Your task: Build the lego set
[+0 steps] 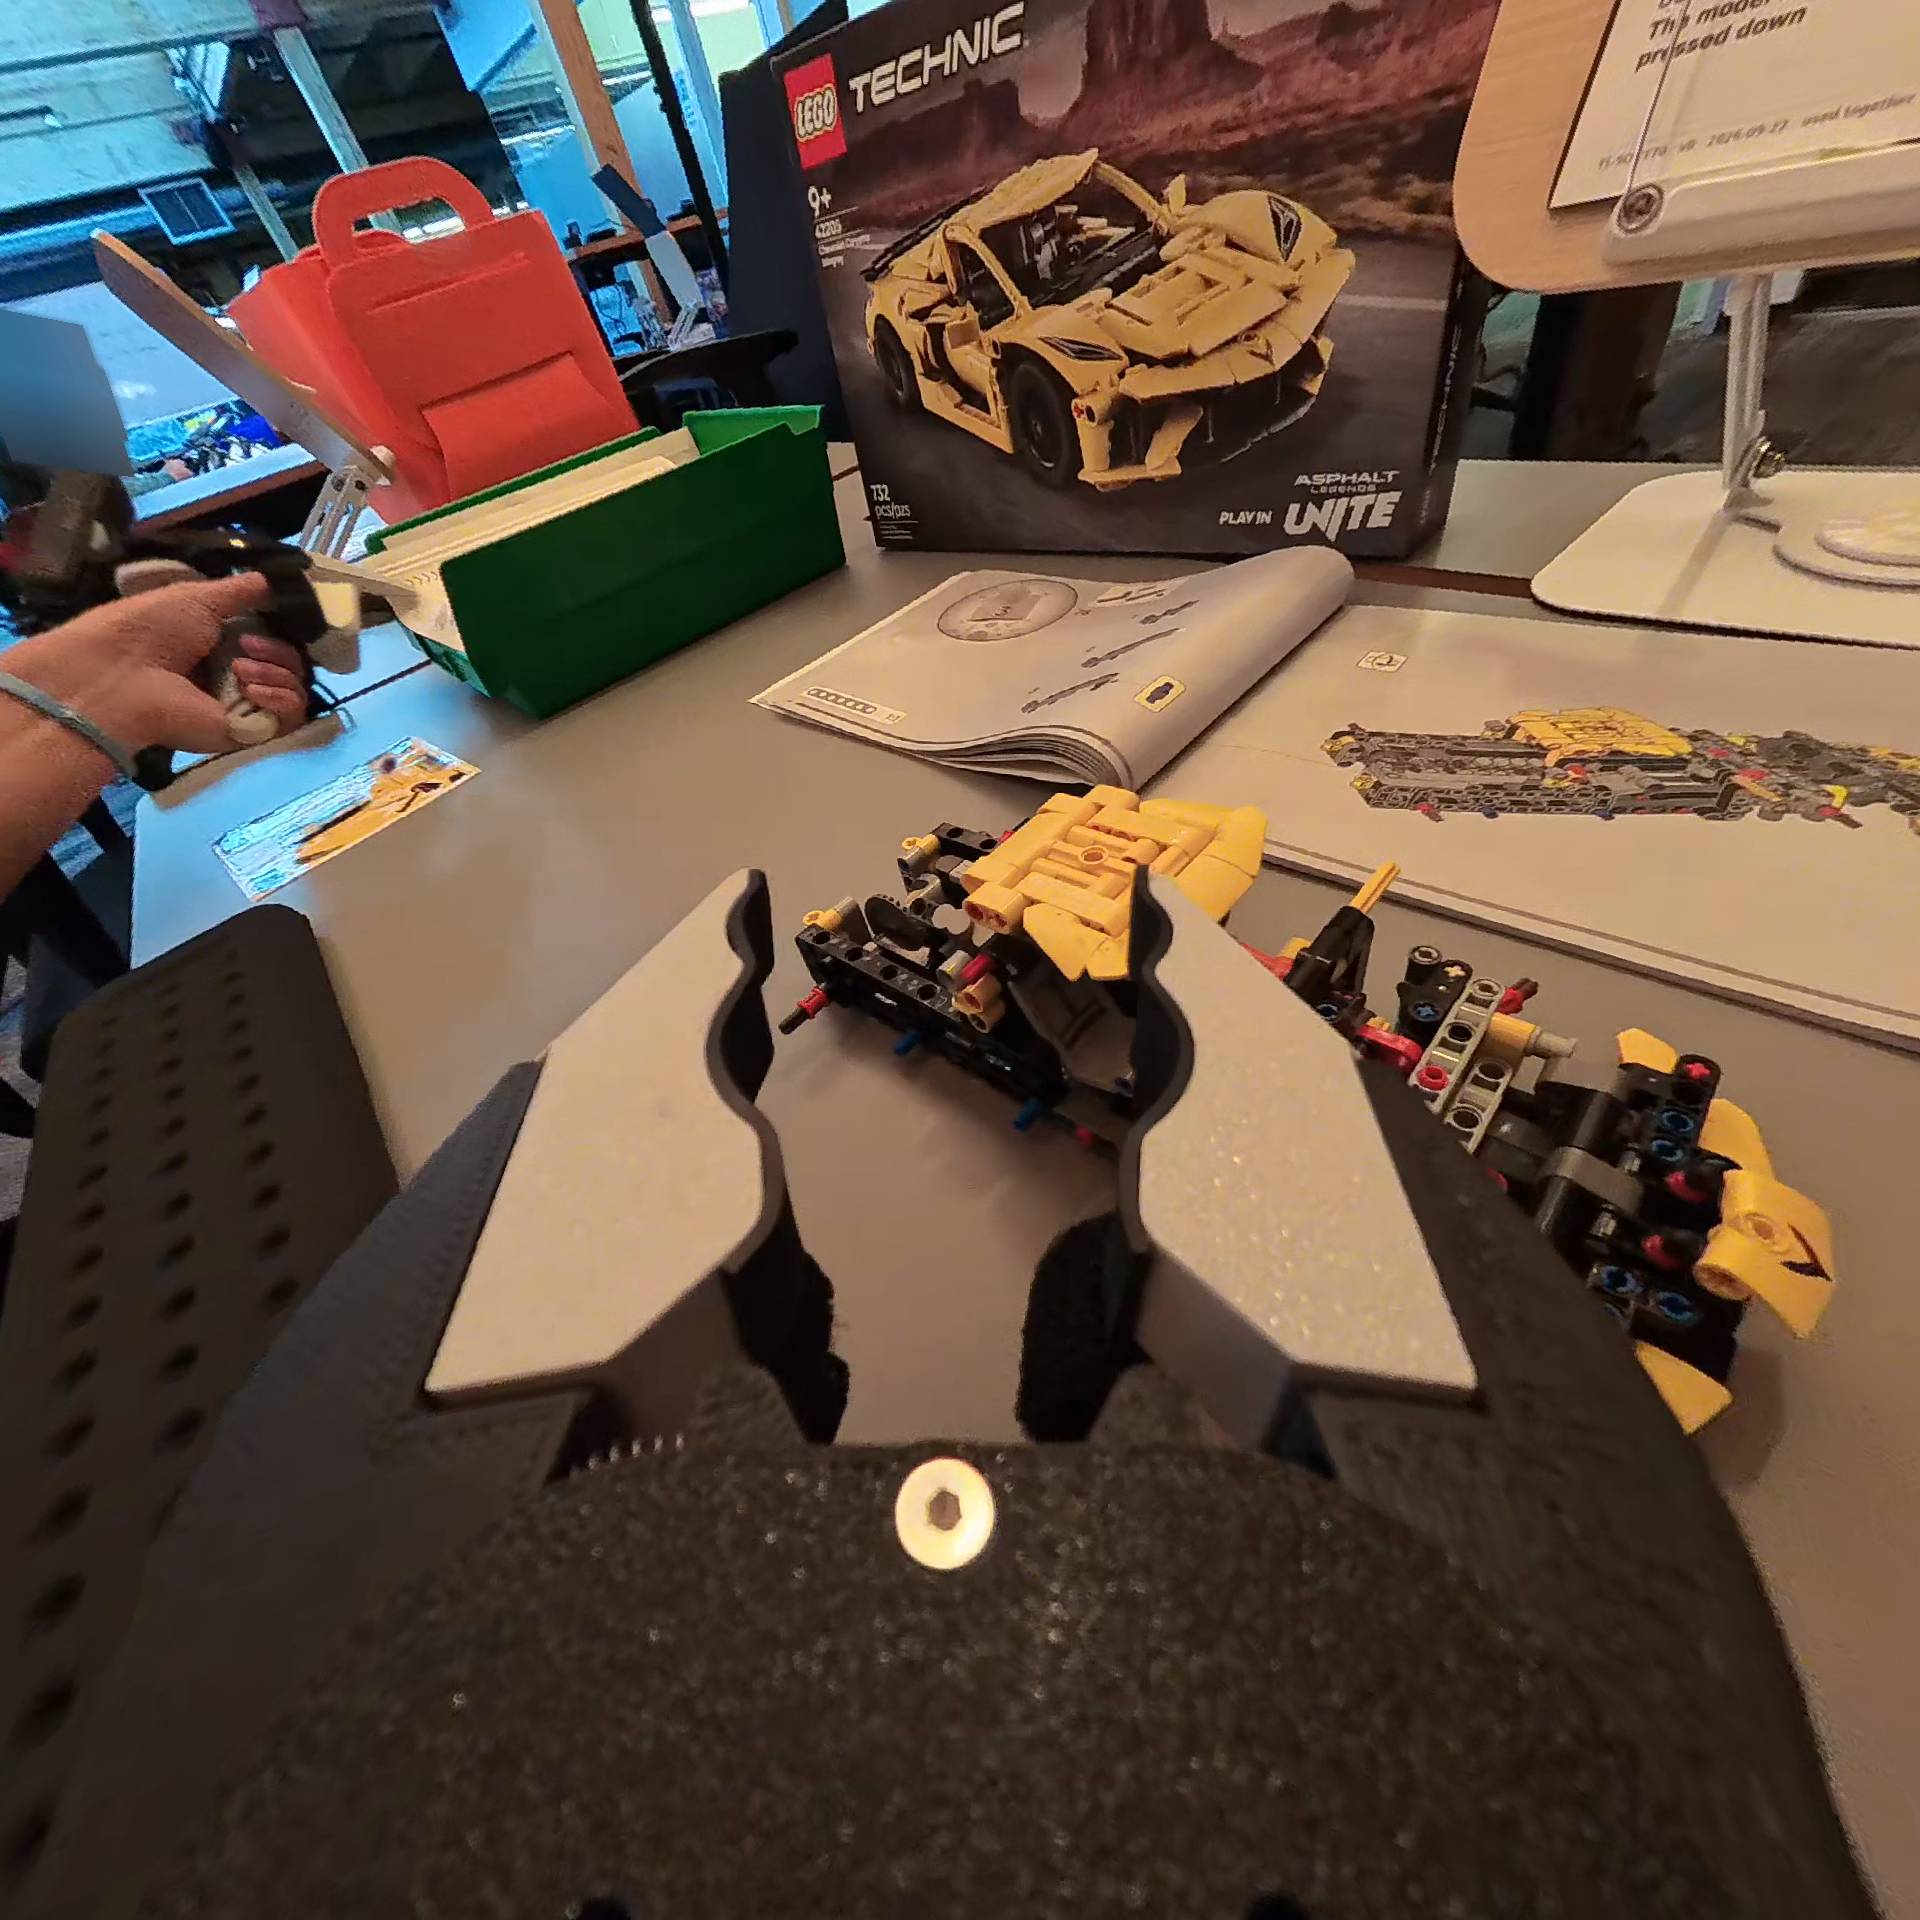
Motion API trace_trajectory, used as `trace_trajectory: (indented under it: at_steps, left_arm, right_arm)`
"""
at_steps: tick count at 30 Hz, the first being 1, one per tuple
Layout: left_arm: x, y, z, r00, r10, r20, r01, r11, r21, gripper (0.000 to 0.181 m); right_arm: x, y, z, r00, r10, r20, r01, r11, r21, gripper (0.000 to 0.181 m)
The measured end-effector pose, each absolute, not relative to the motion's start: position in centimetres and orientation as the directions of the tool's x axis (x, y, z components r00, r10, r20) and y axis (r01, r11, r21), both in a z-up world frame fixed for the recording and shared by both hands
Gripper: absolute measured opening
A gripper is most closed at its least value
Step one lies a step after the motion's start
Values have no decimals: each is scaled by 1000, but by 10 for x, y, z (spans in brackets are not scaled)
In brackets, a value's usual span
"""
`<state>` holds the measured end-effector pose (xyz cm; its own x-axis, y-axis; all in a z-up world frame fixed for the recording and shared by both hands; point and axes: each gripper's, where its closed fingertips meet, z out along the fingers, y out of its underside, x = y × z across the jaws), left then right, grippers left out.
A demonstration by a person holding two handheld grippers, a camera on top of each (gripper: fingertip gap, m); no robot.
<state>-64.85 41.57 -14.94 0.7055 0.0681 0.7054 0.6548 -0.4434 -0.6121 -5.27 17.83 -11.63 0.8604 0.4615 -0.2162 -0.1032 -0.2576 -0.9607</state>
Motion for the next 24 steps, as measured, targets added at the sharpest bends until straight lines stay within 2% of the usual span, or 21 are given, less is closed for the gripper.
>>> trace_trajectory:
  at_steps: [1,5,10,14,19,22,24]
  left_arm:
    - [-646,417,-150,701,63,711,658,-443,-609,2]
    - [-638,416,-129,747,-12,664,606,-397,-689,0]
    - [-620,412,-33,890,-214,402,349,-245,-904,0]
    - [-575,411,60,878,-416,236,156,-216,-964,0]
    - [-492,376,163,777,-630,23,-105,-164,-981,0]
    - [-442,345,197,706,-695,-137,-296,-113,-948,0]
    - [-408,324,206,642,-730,-233,-420,-81,-904,0]
  right_arm:
    - [-53,178,-116,859,464,-216,-102,-259,-961,67]
    - [-55,178,-119,857,469,-215,-92,-271,-958,66]
    - [-55,176,-109,848,477,-230,-120,-250,-961,65]
    - [-58,177,-81,815,539,-214,-111,-217,-970,68]
    - [-89,180,-23,710,703,-39,84,-139,-987,70]
    - [-123,183,20,615,784,89,228,-68,-971,65]
    - [-152,184,58,549,828,117,244,-25,-969,62]
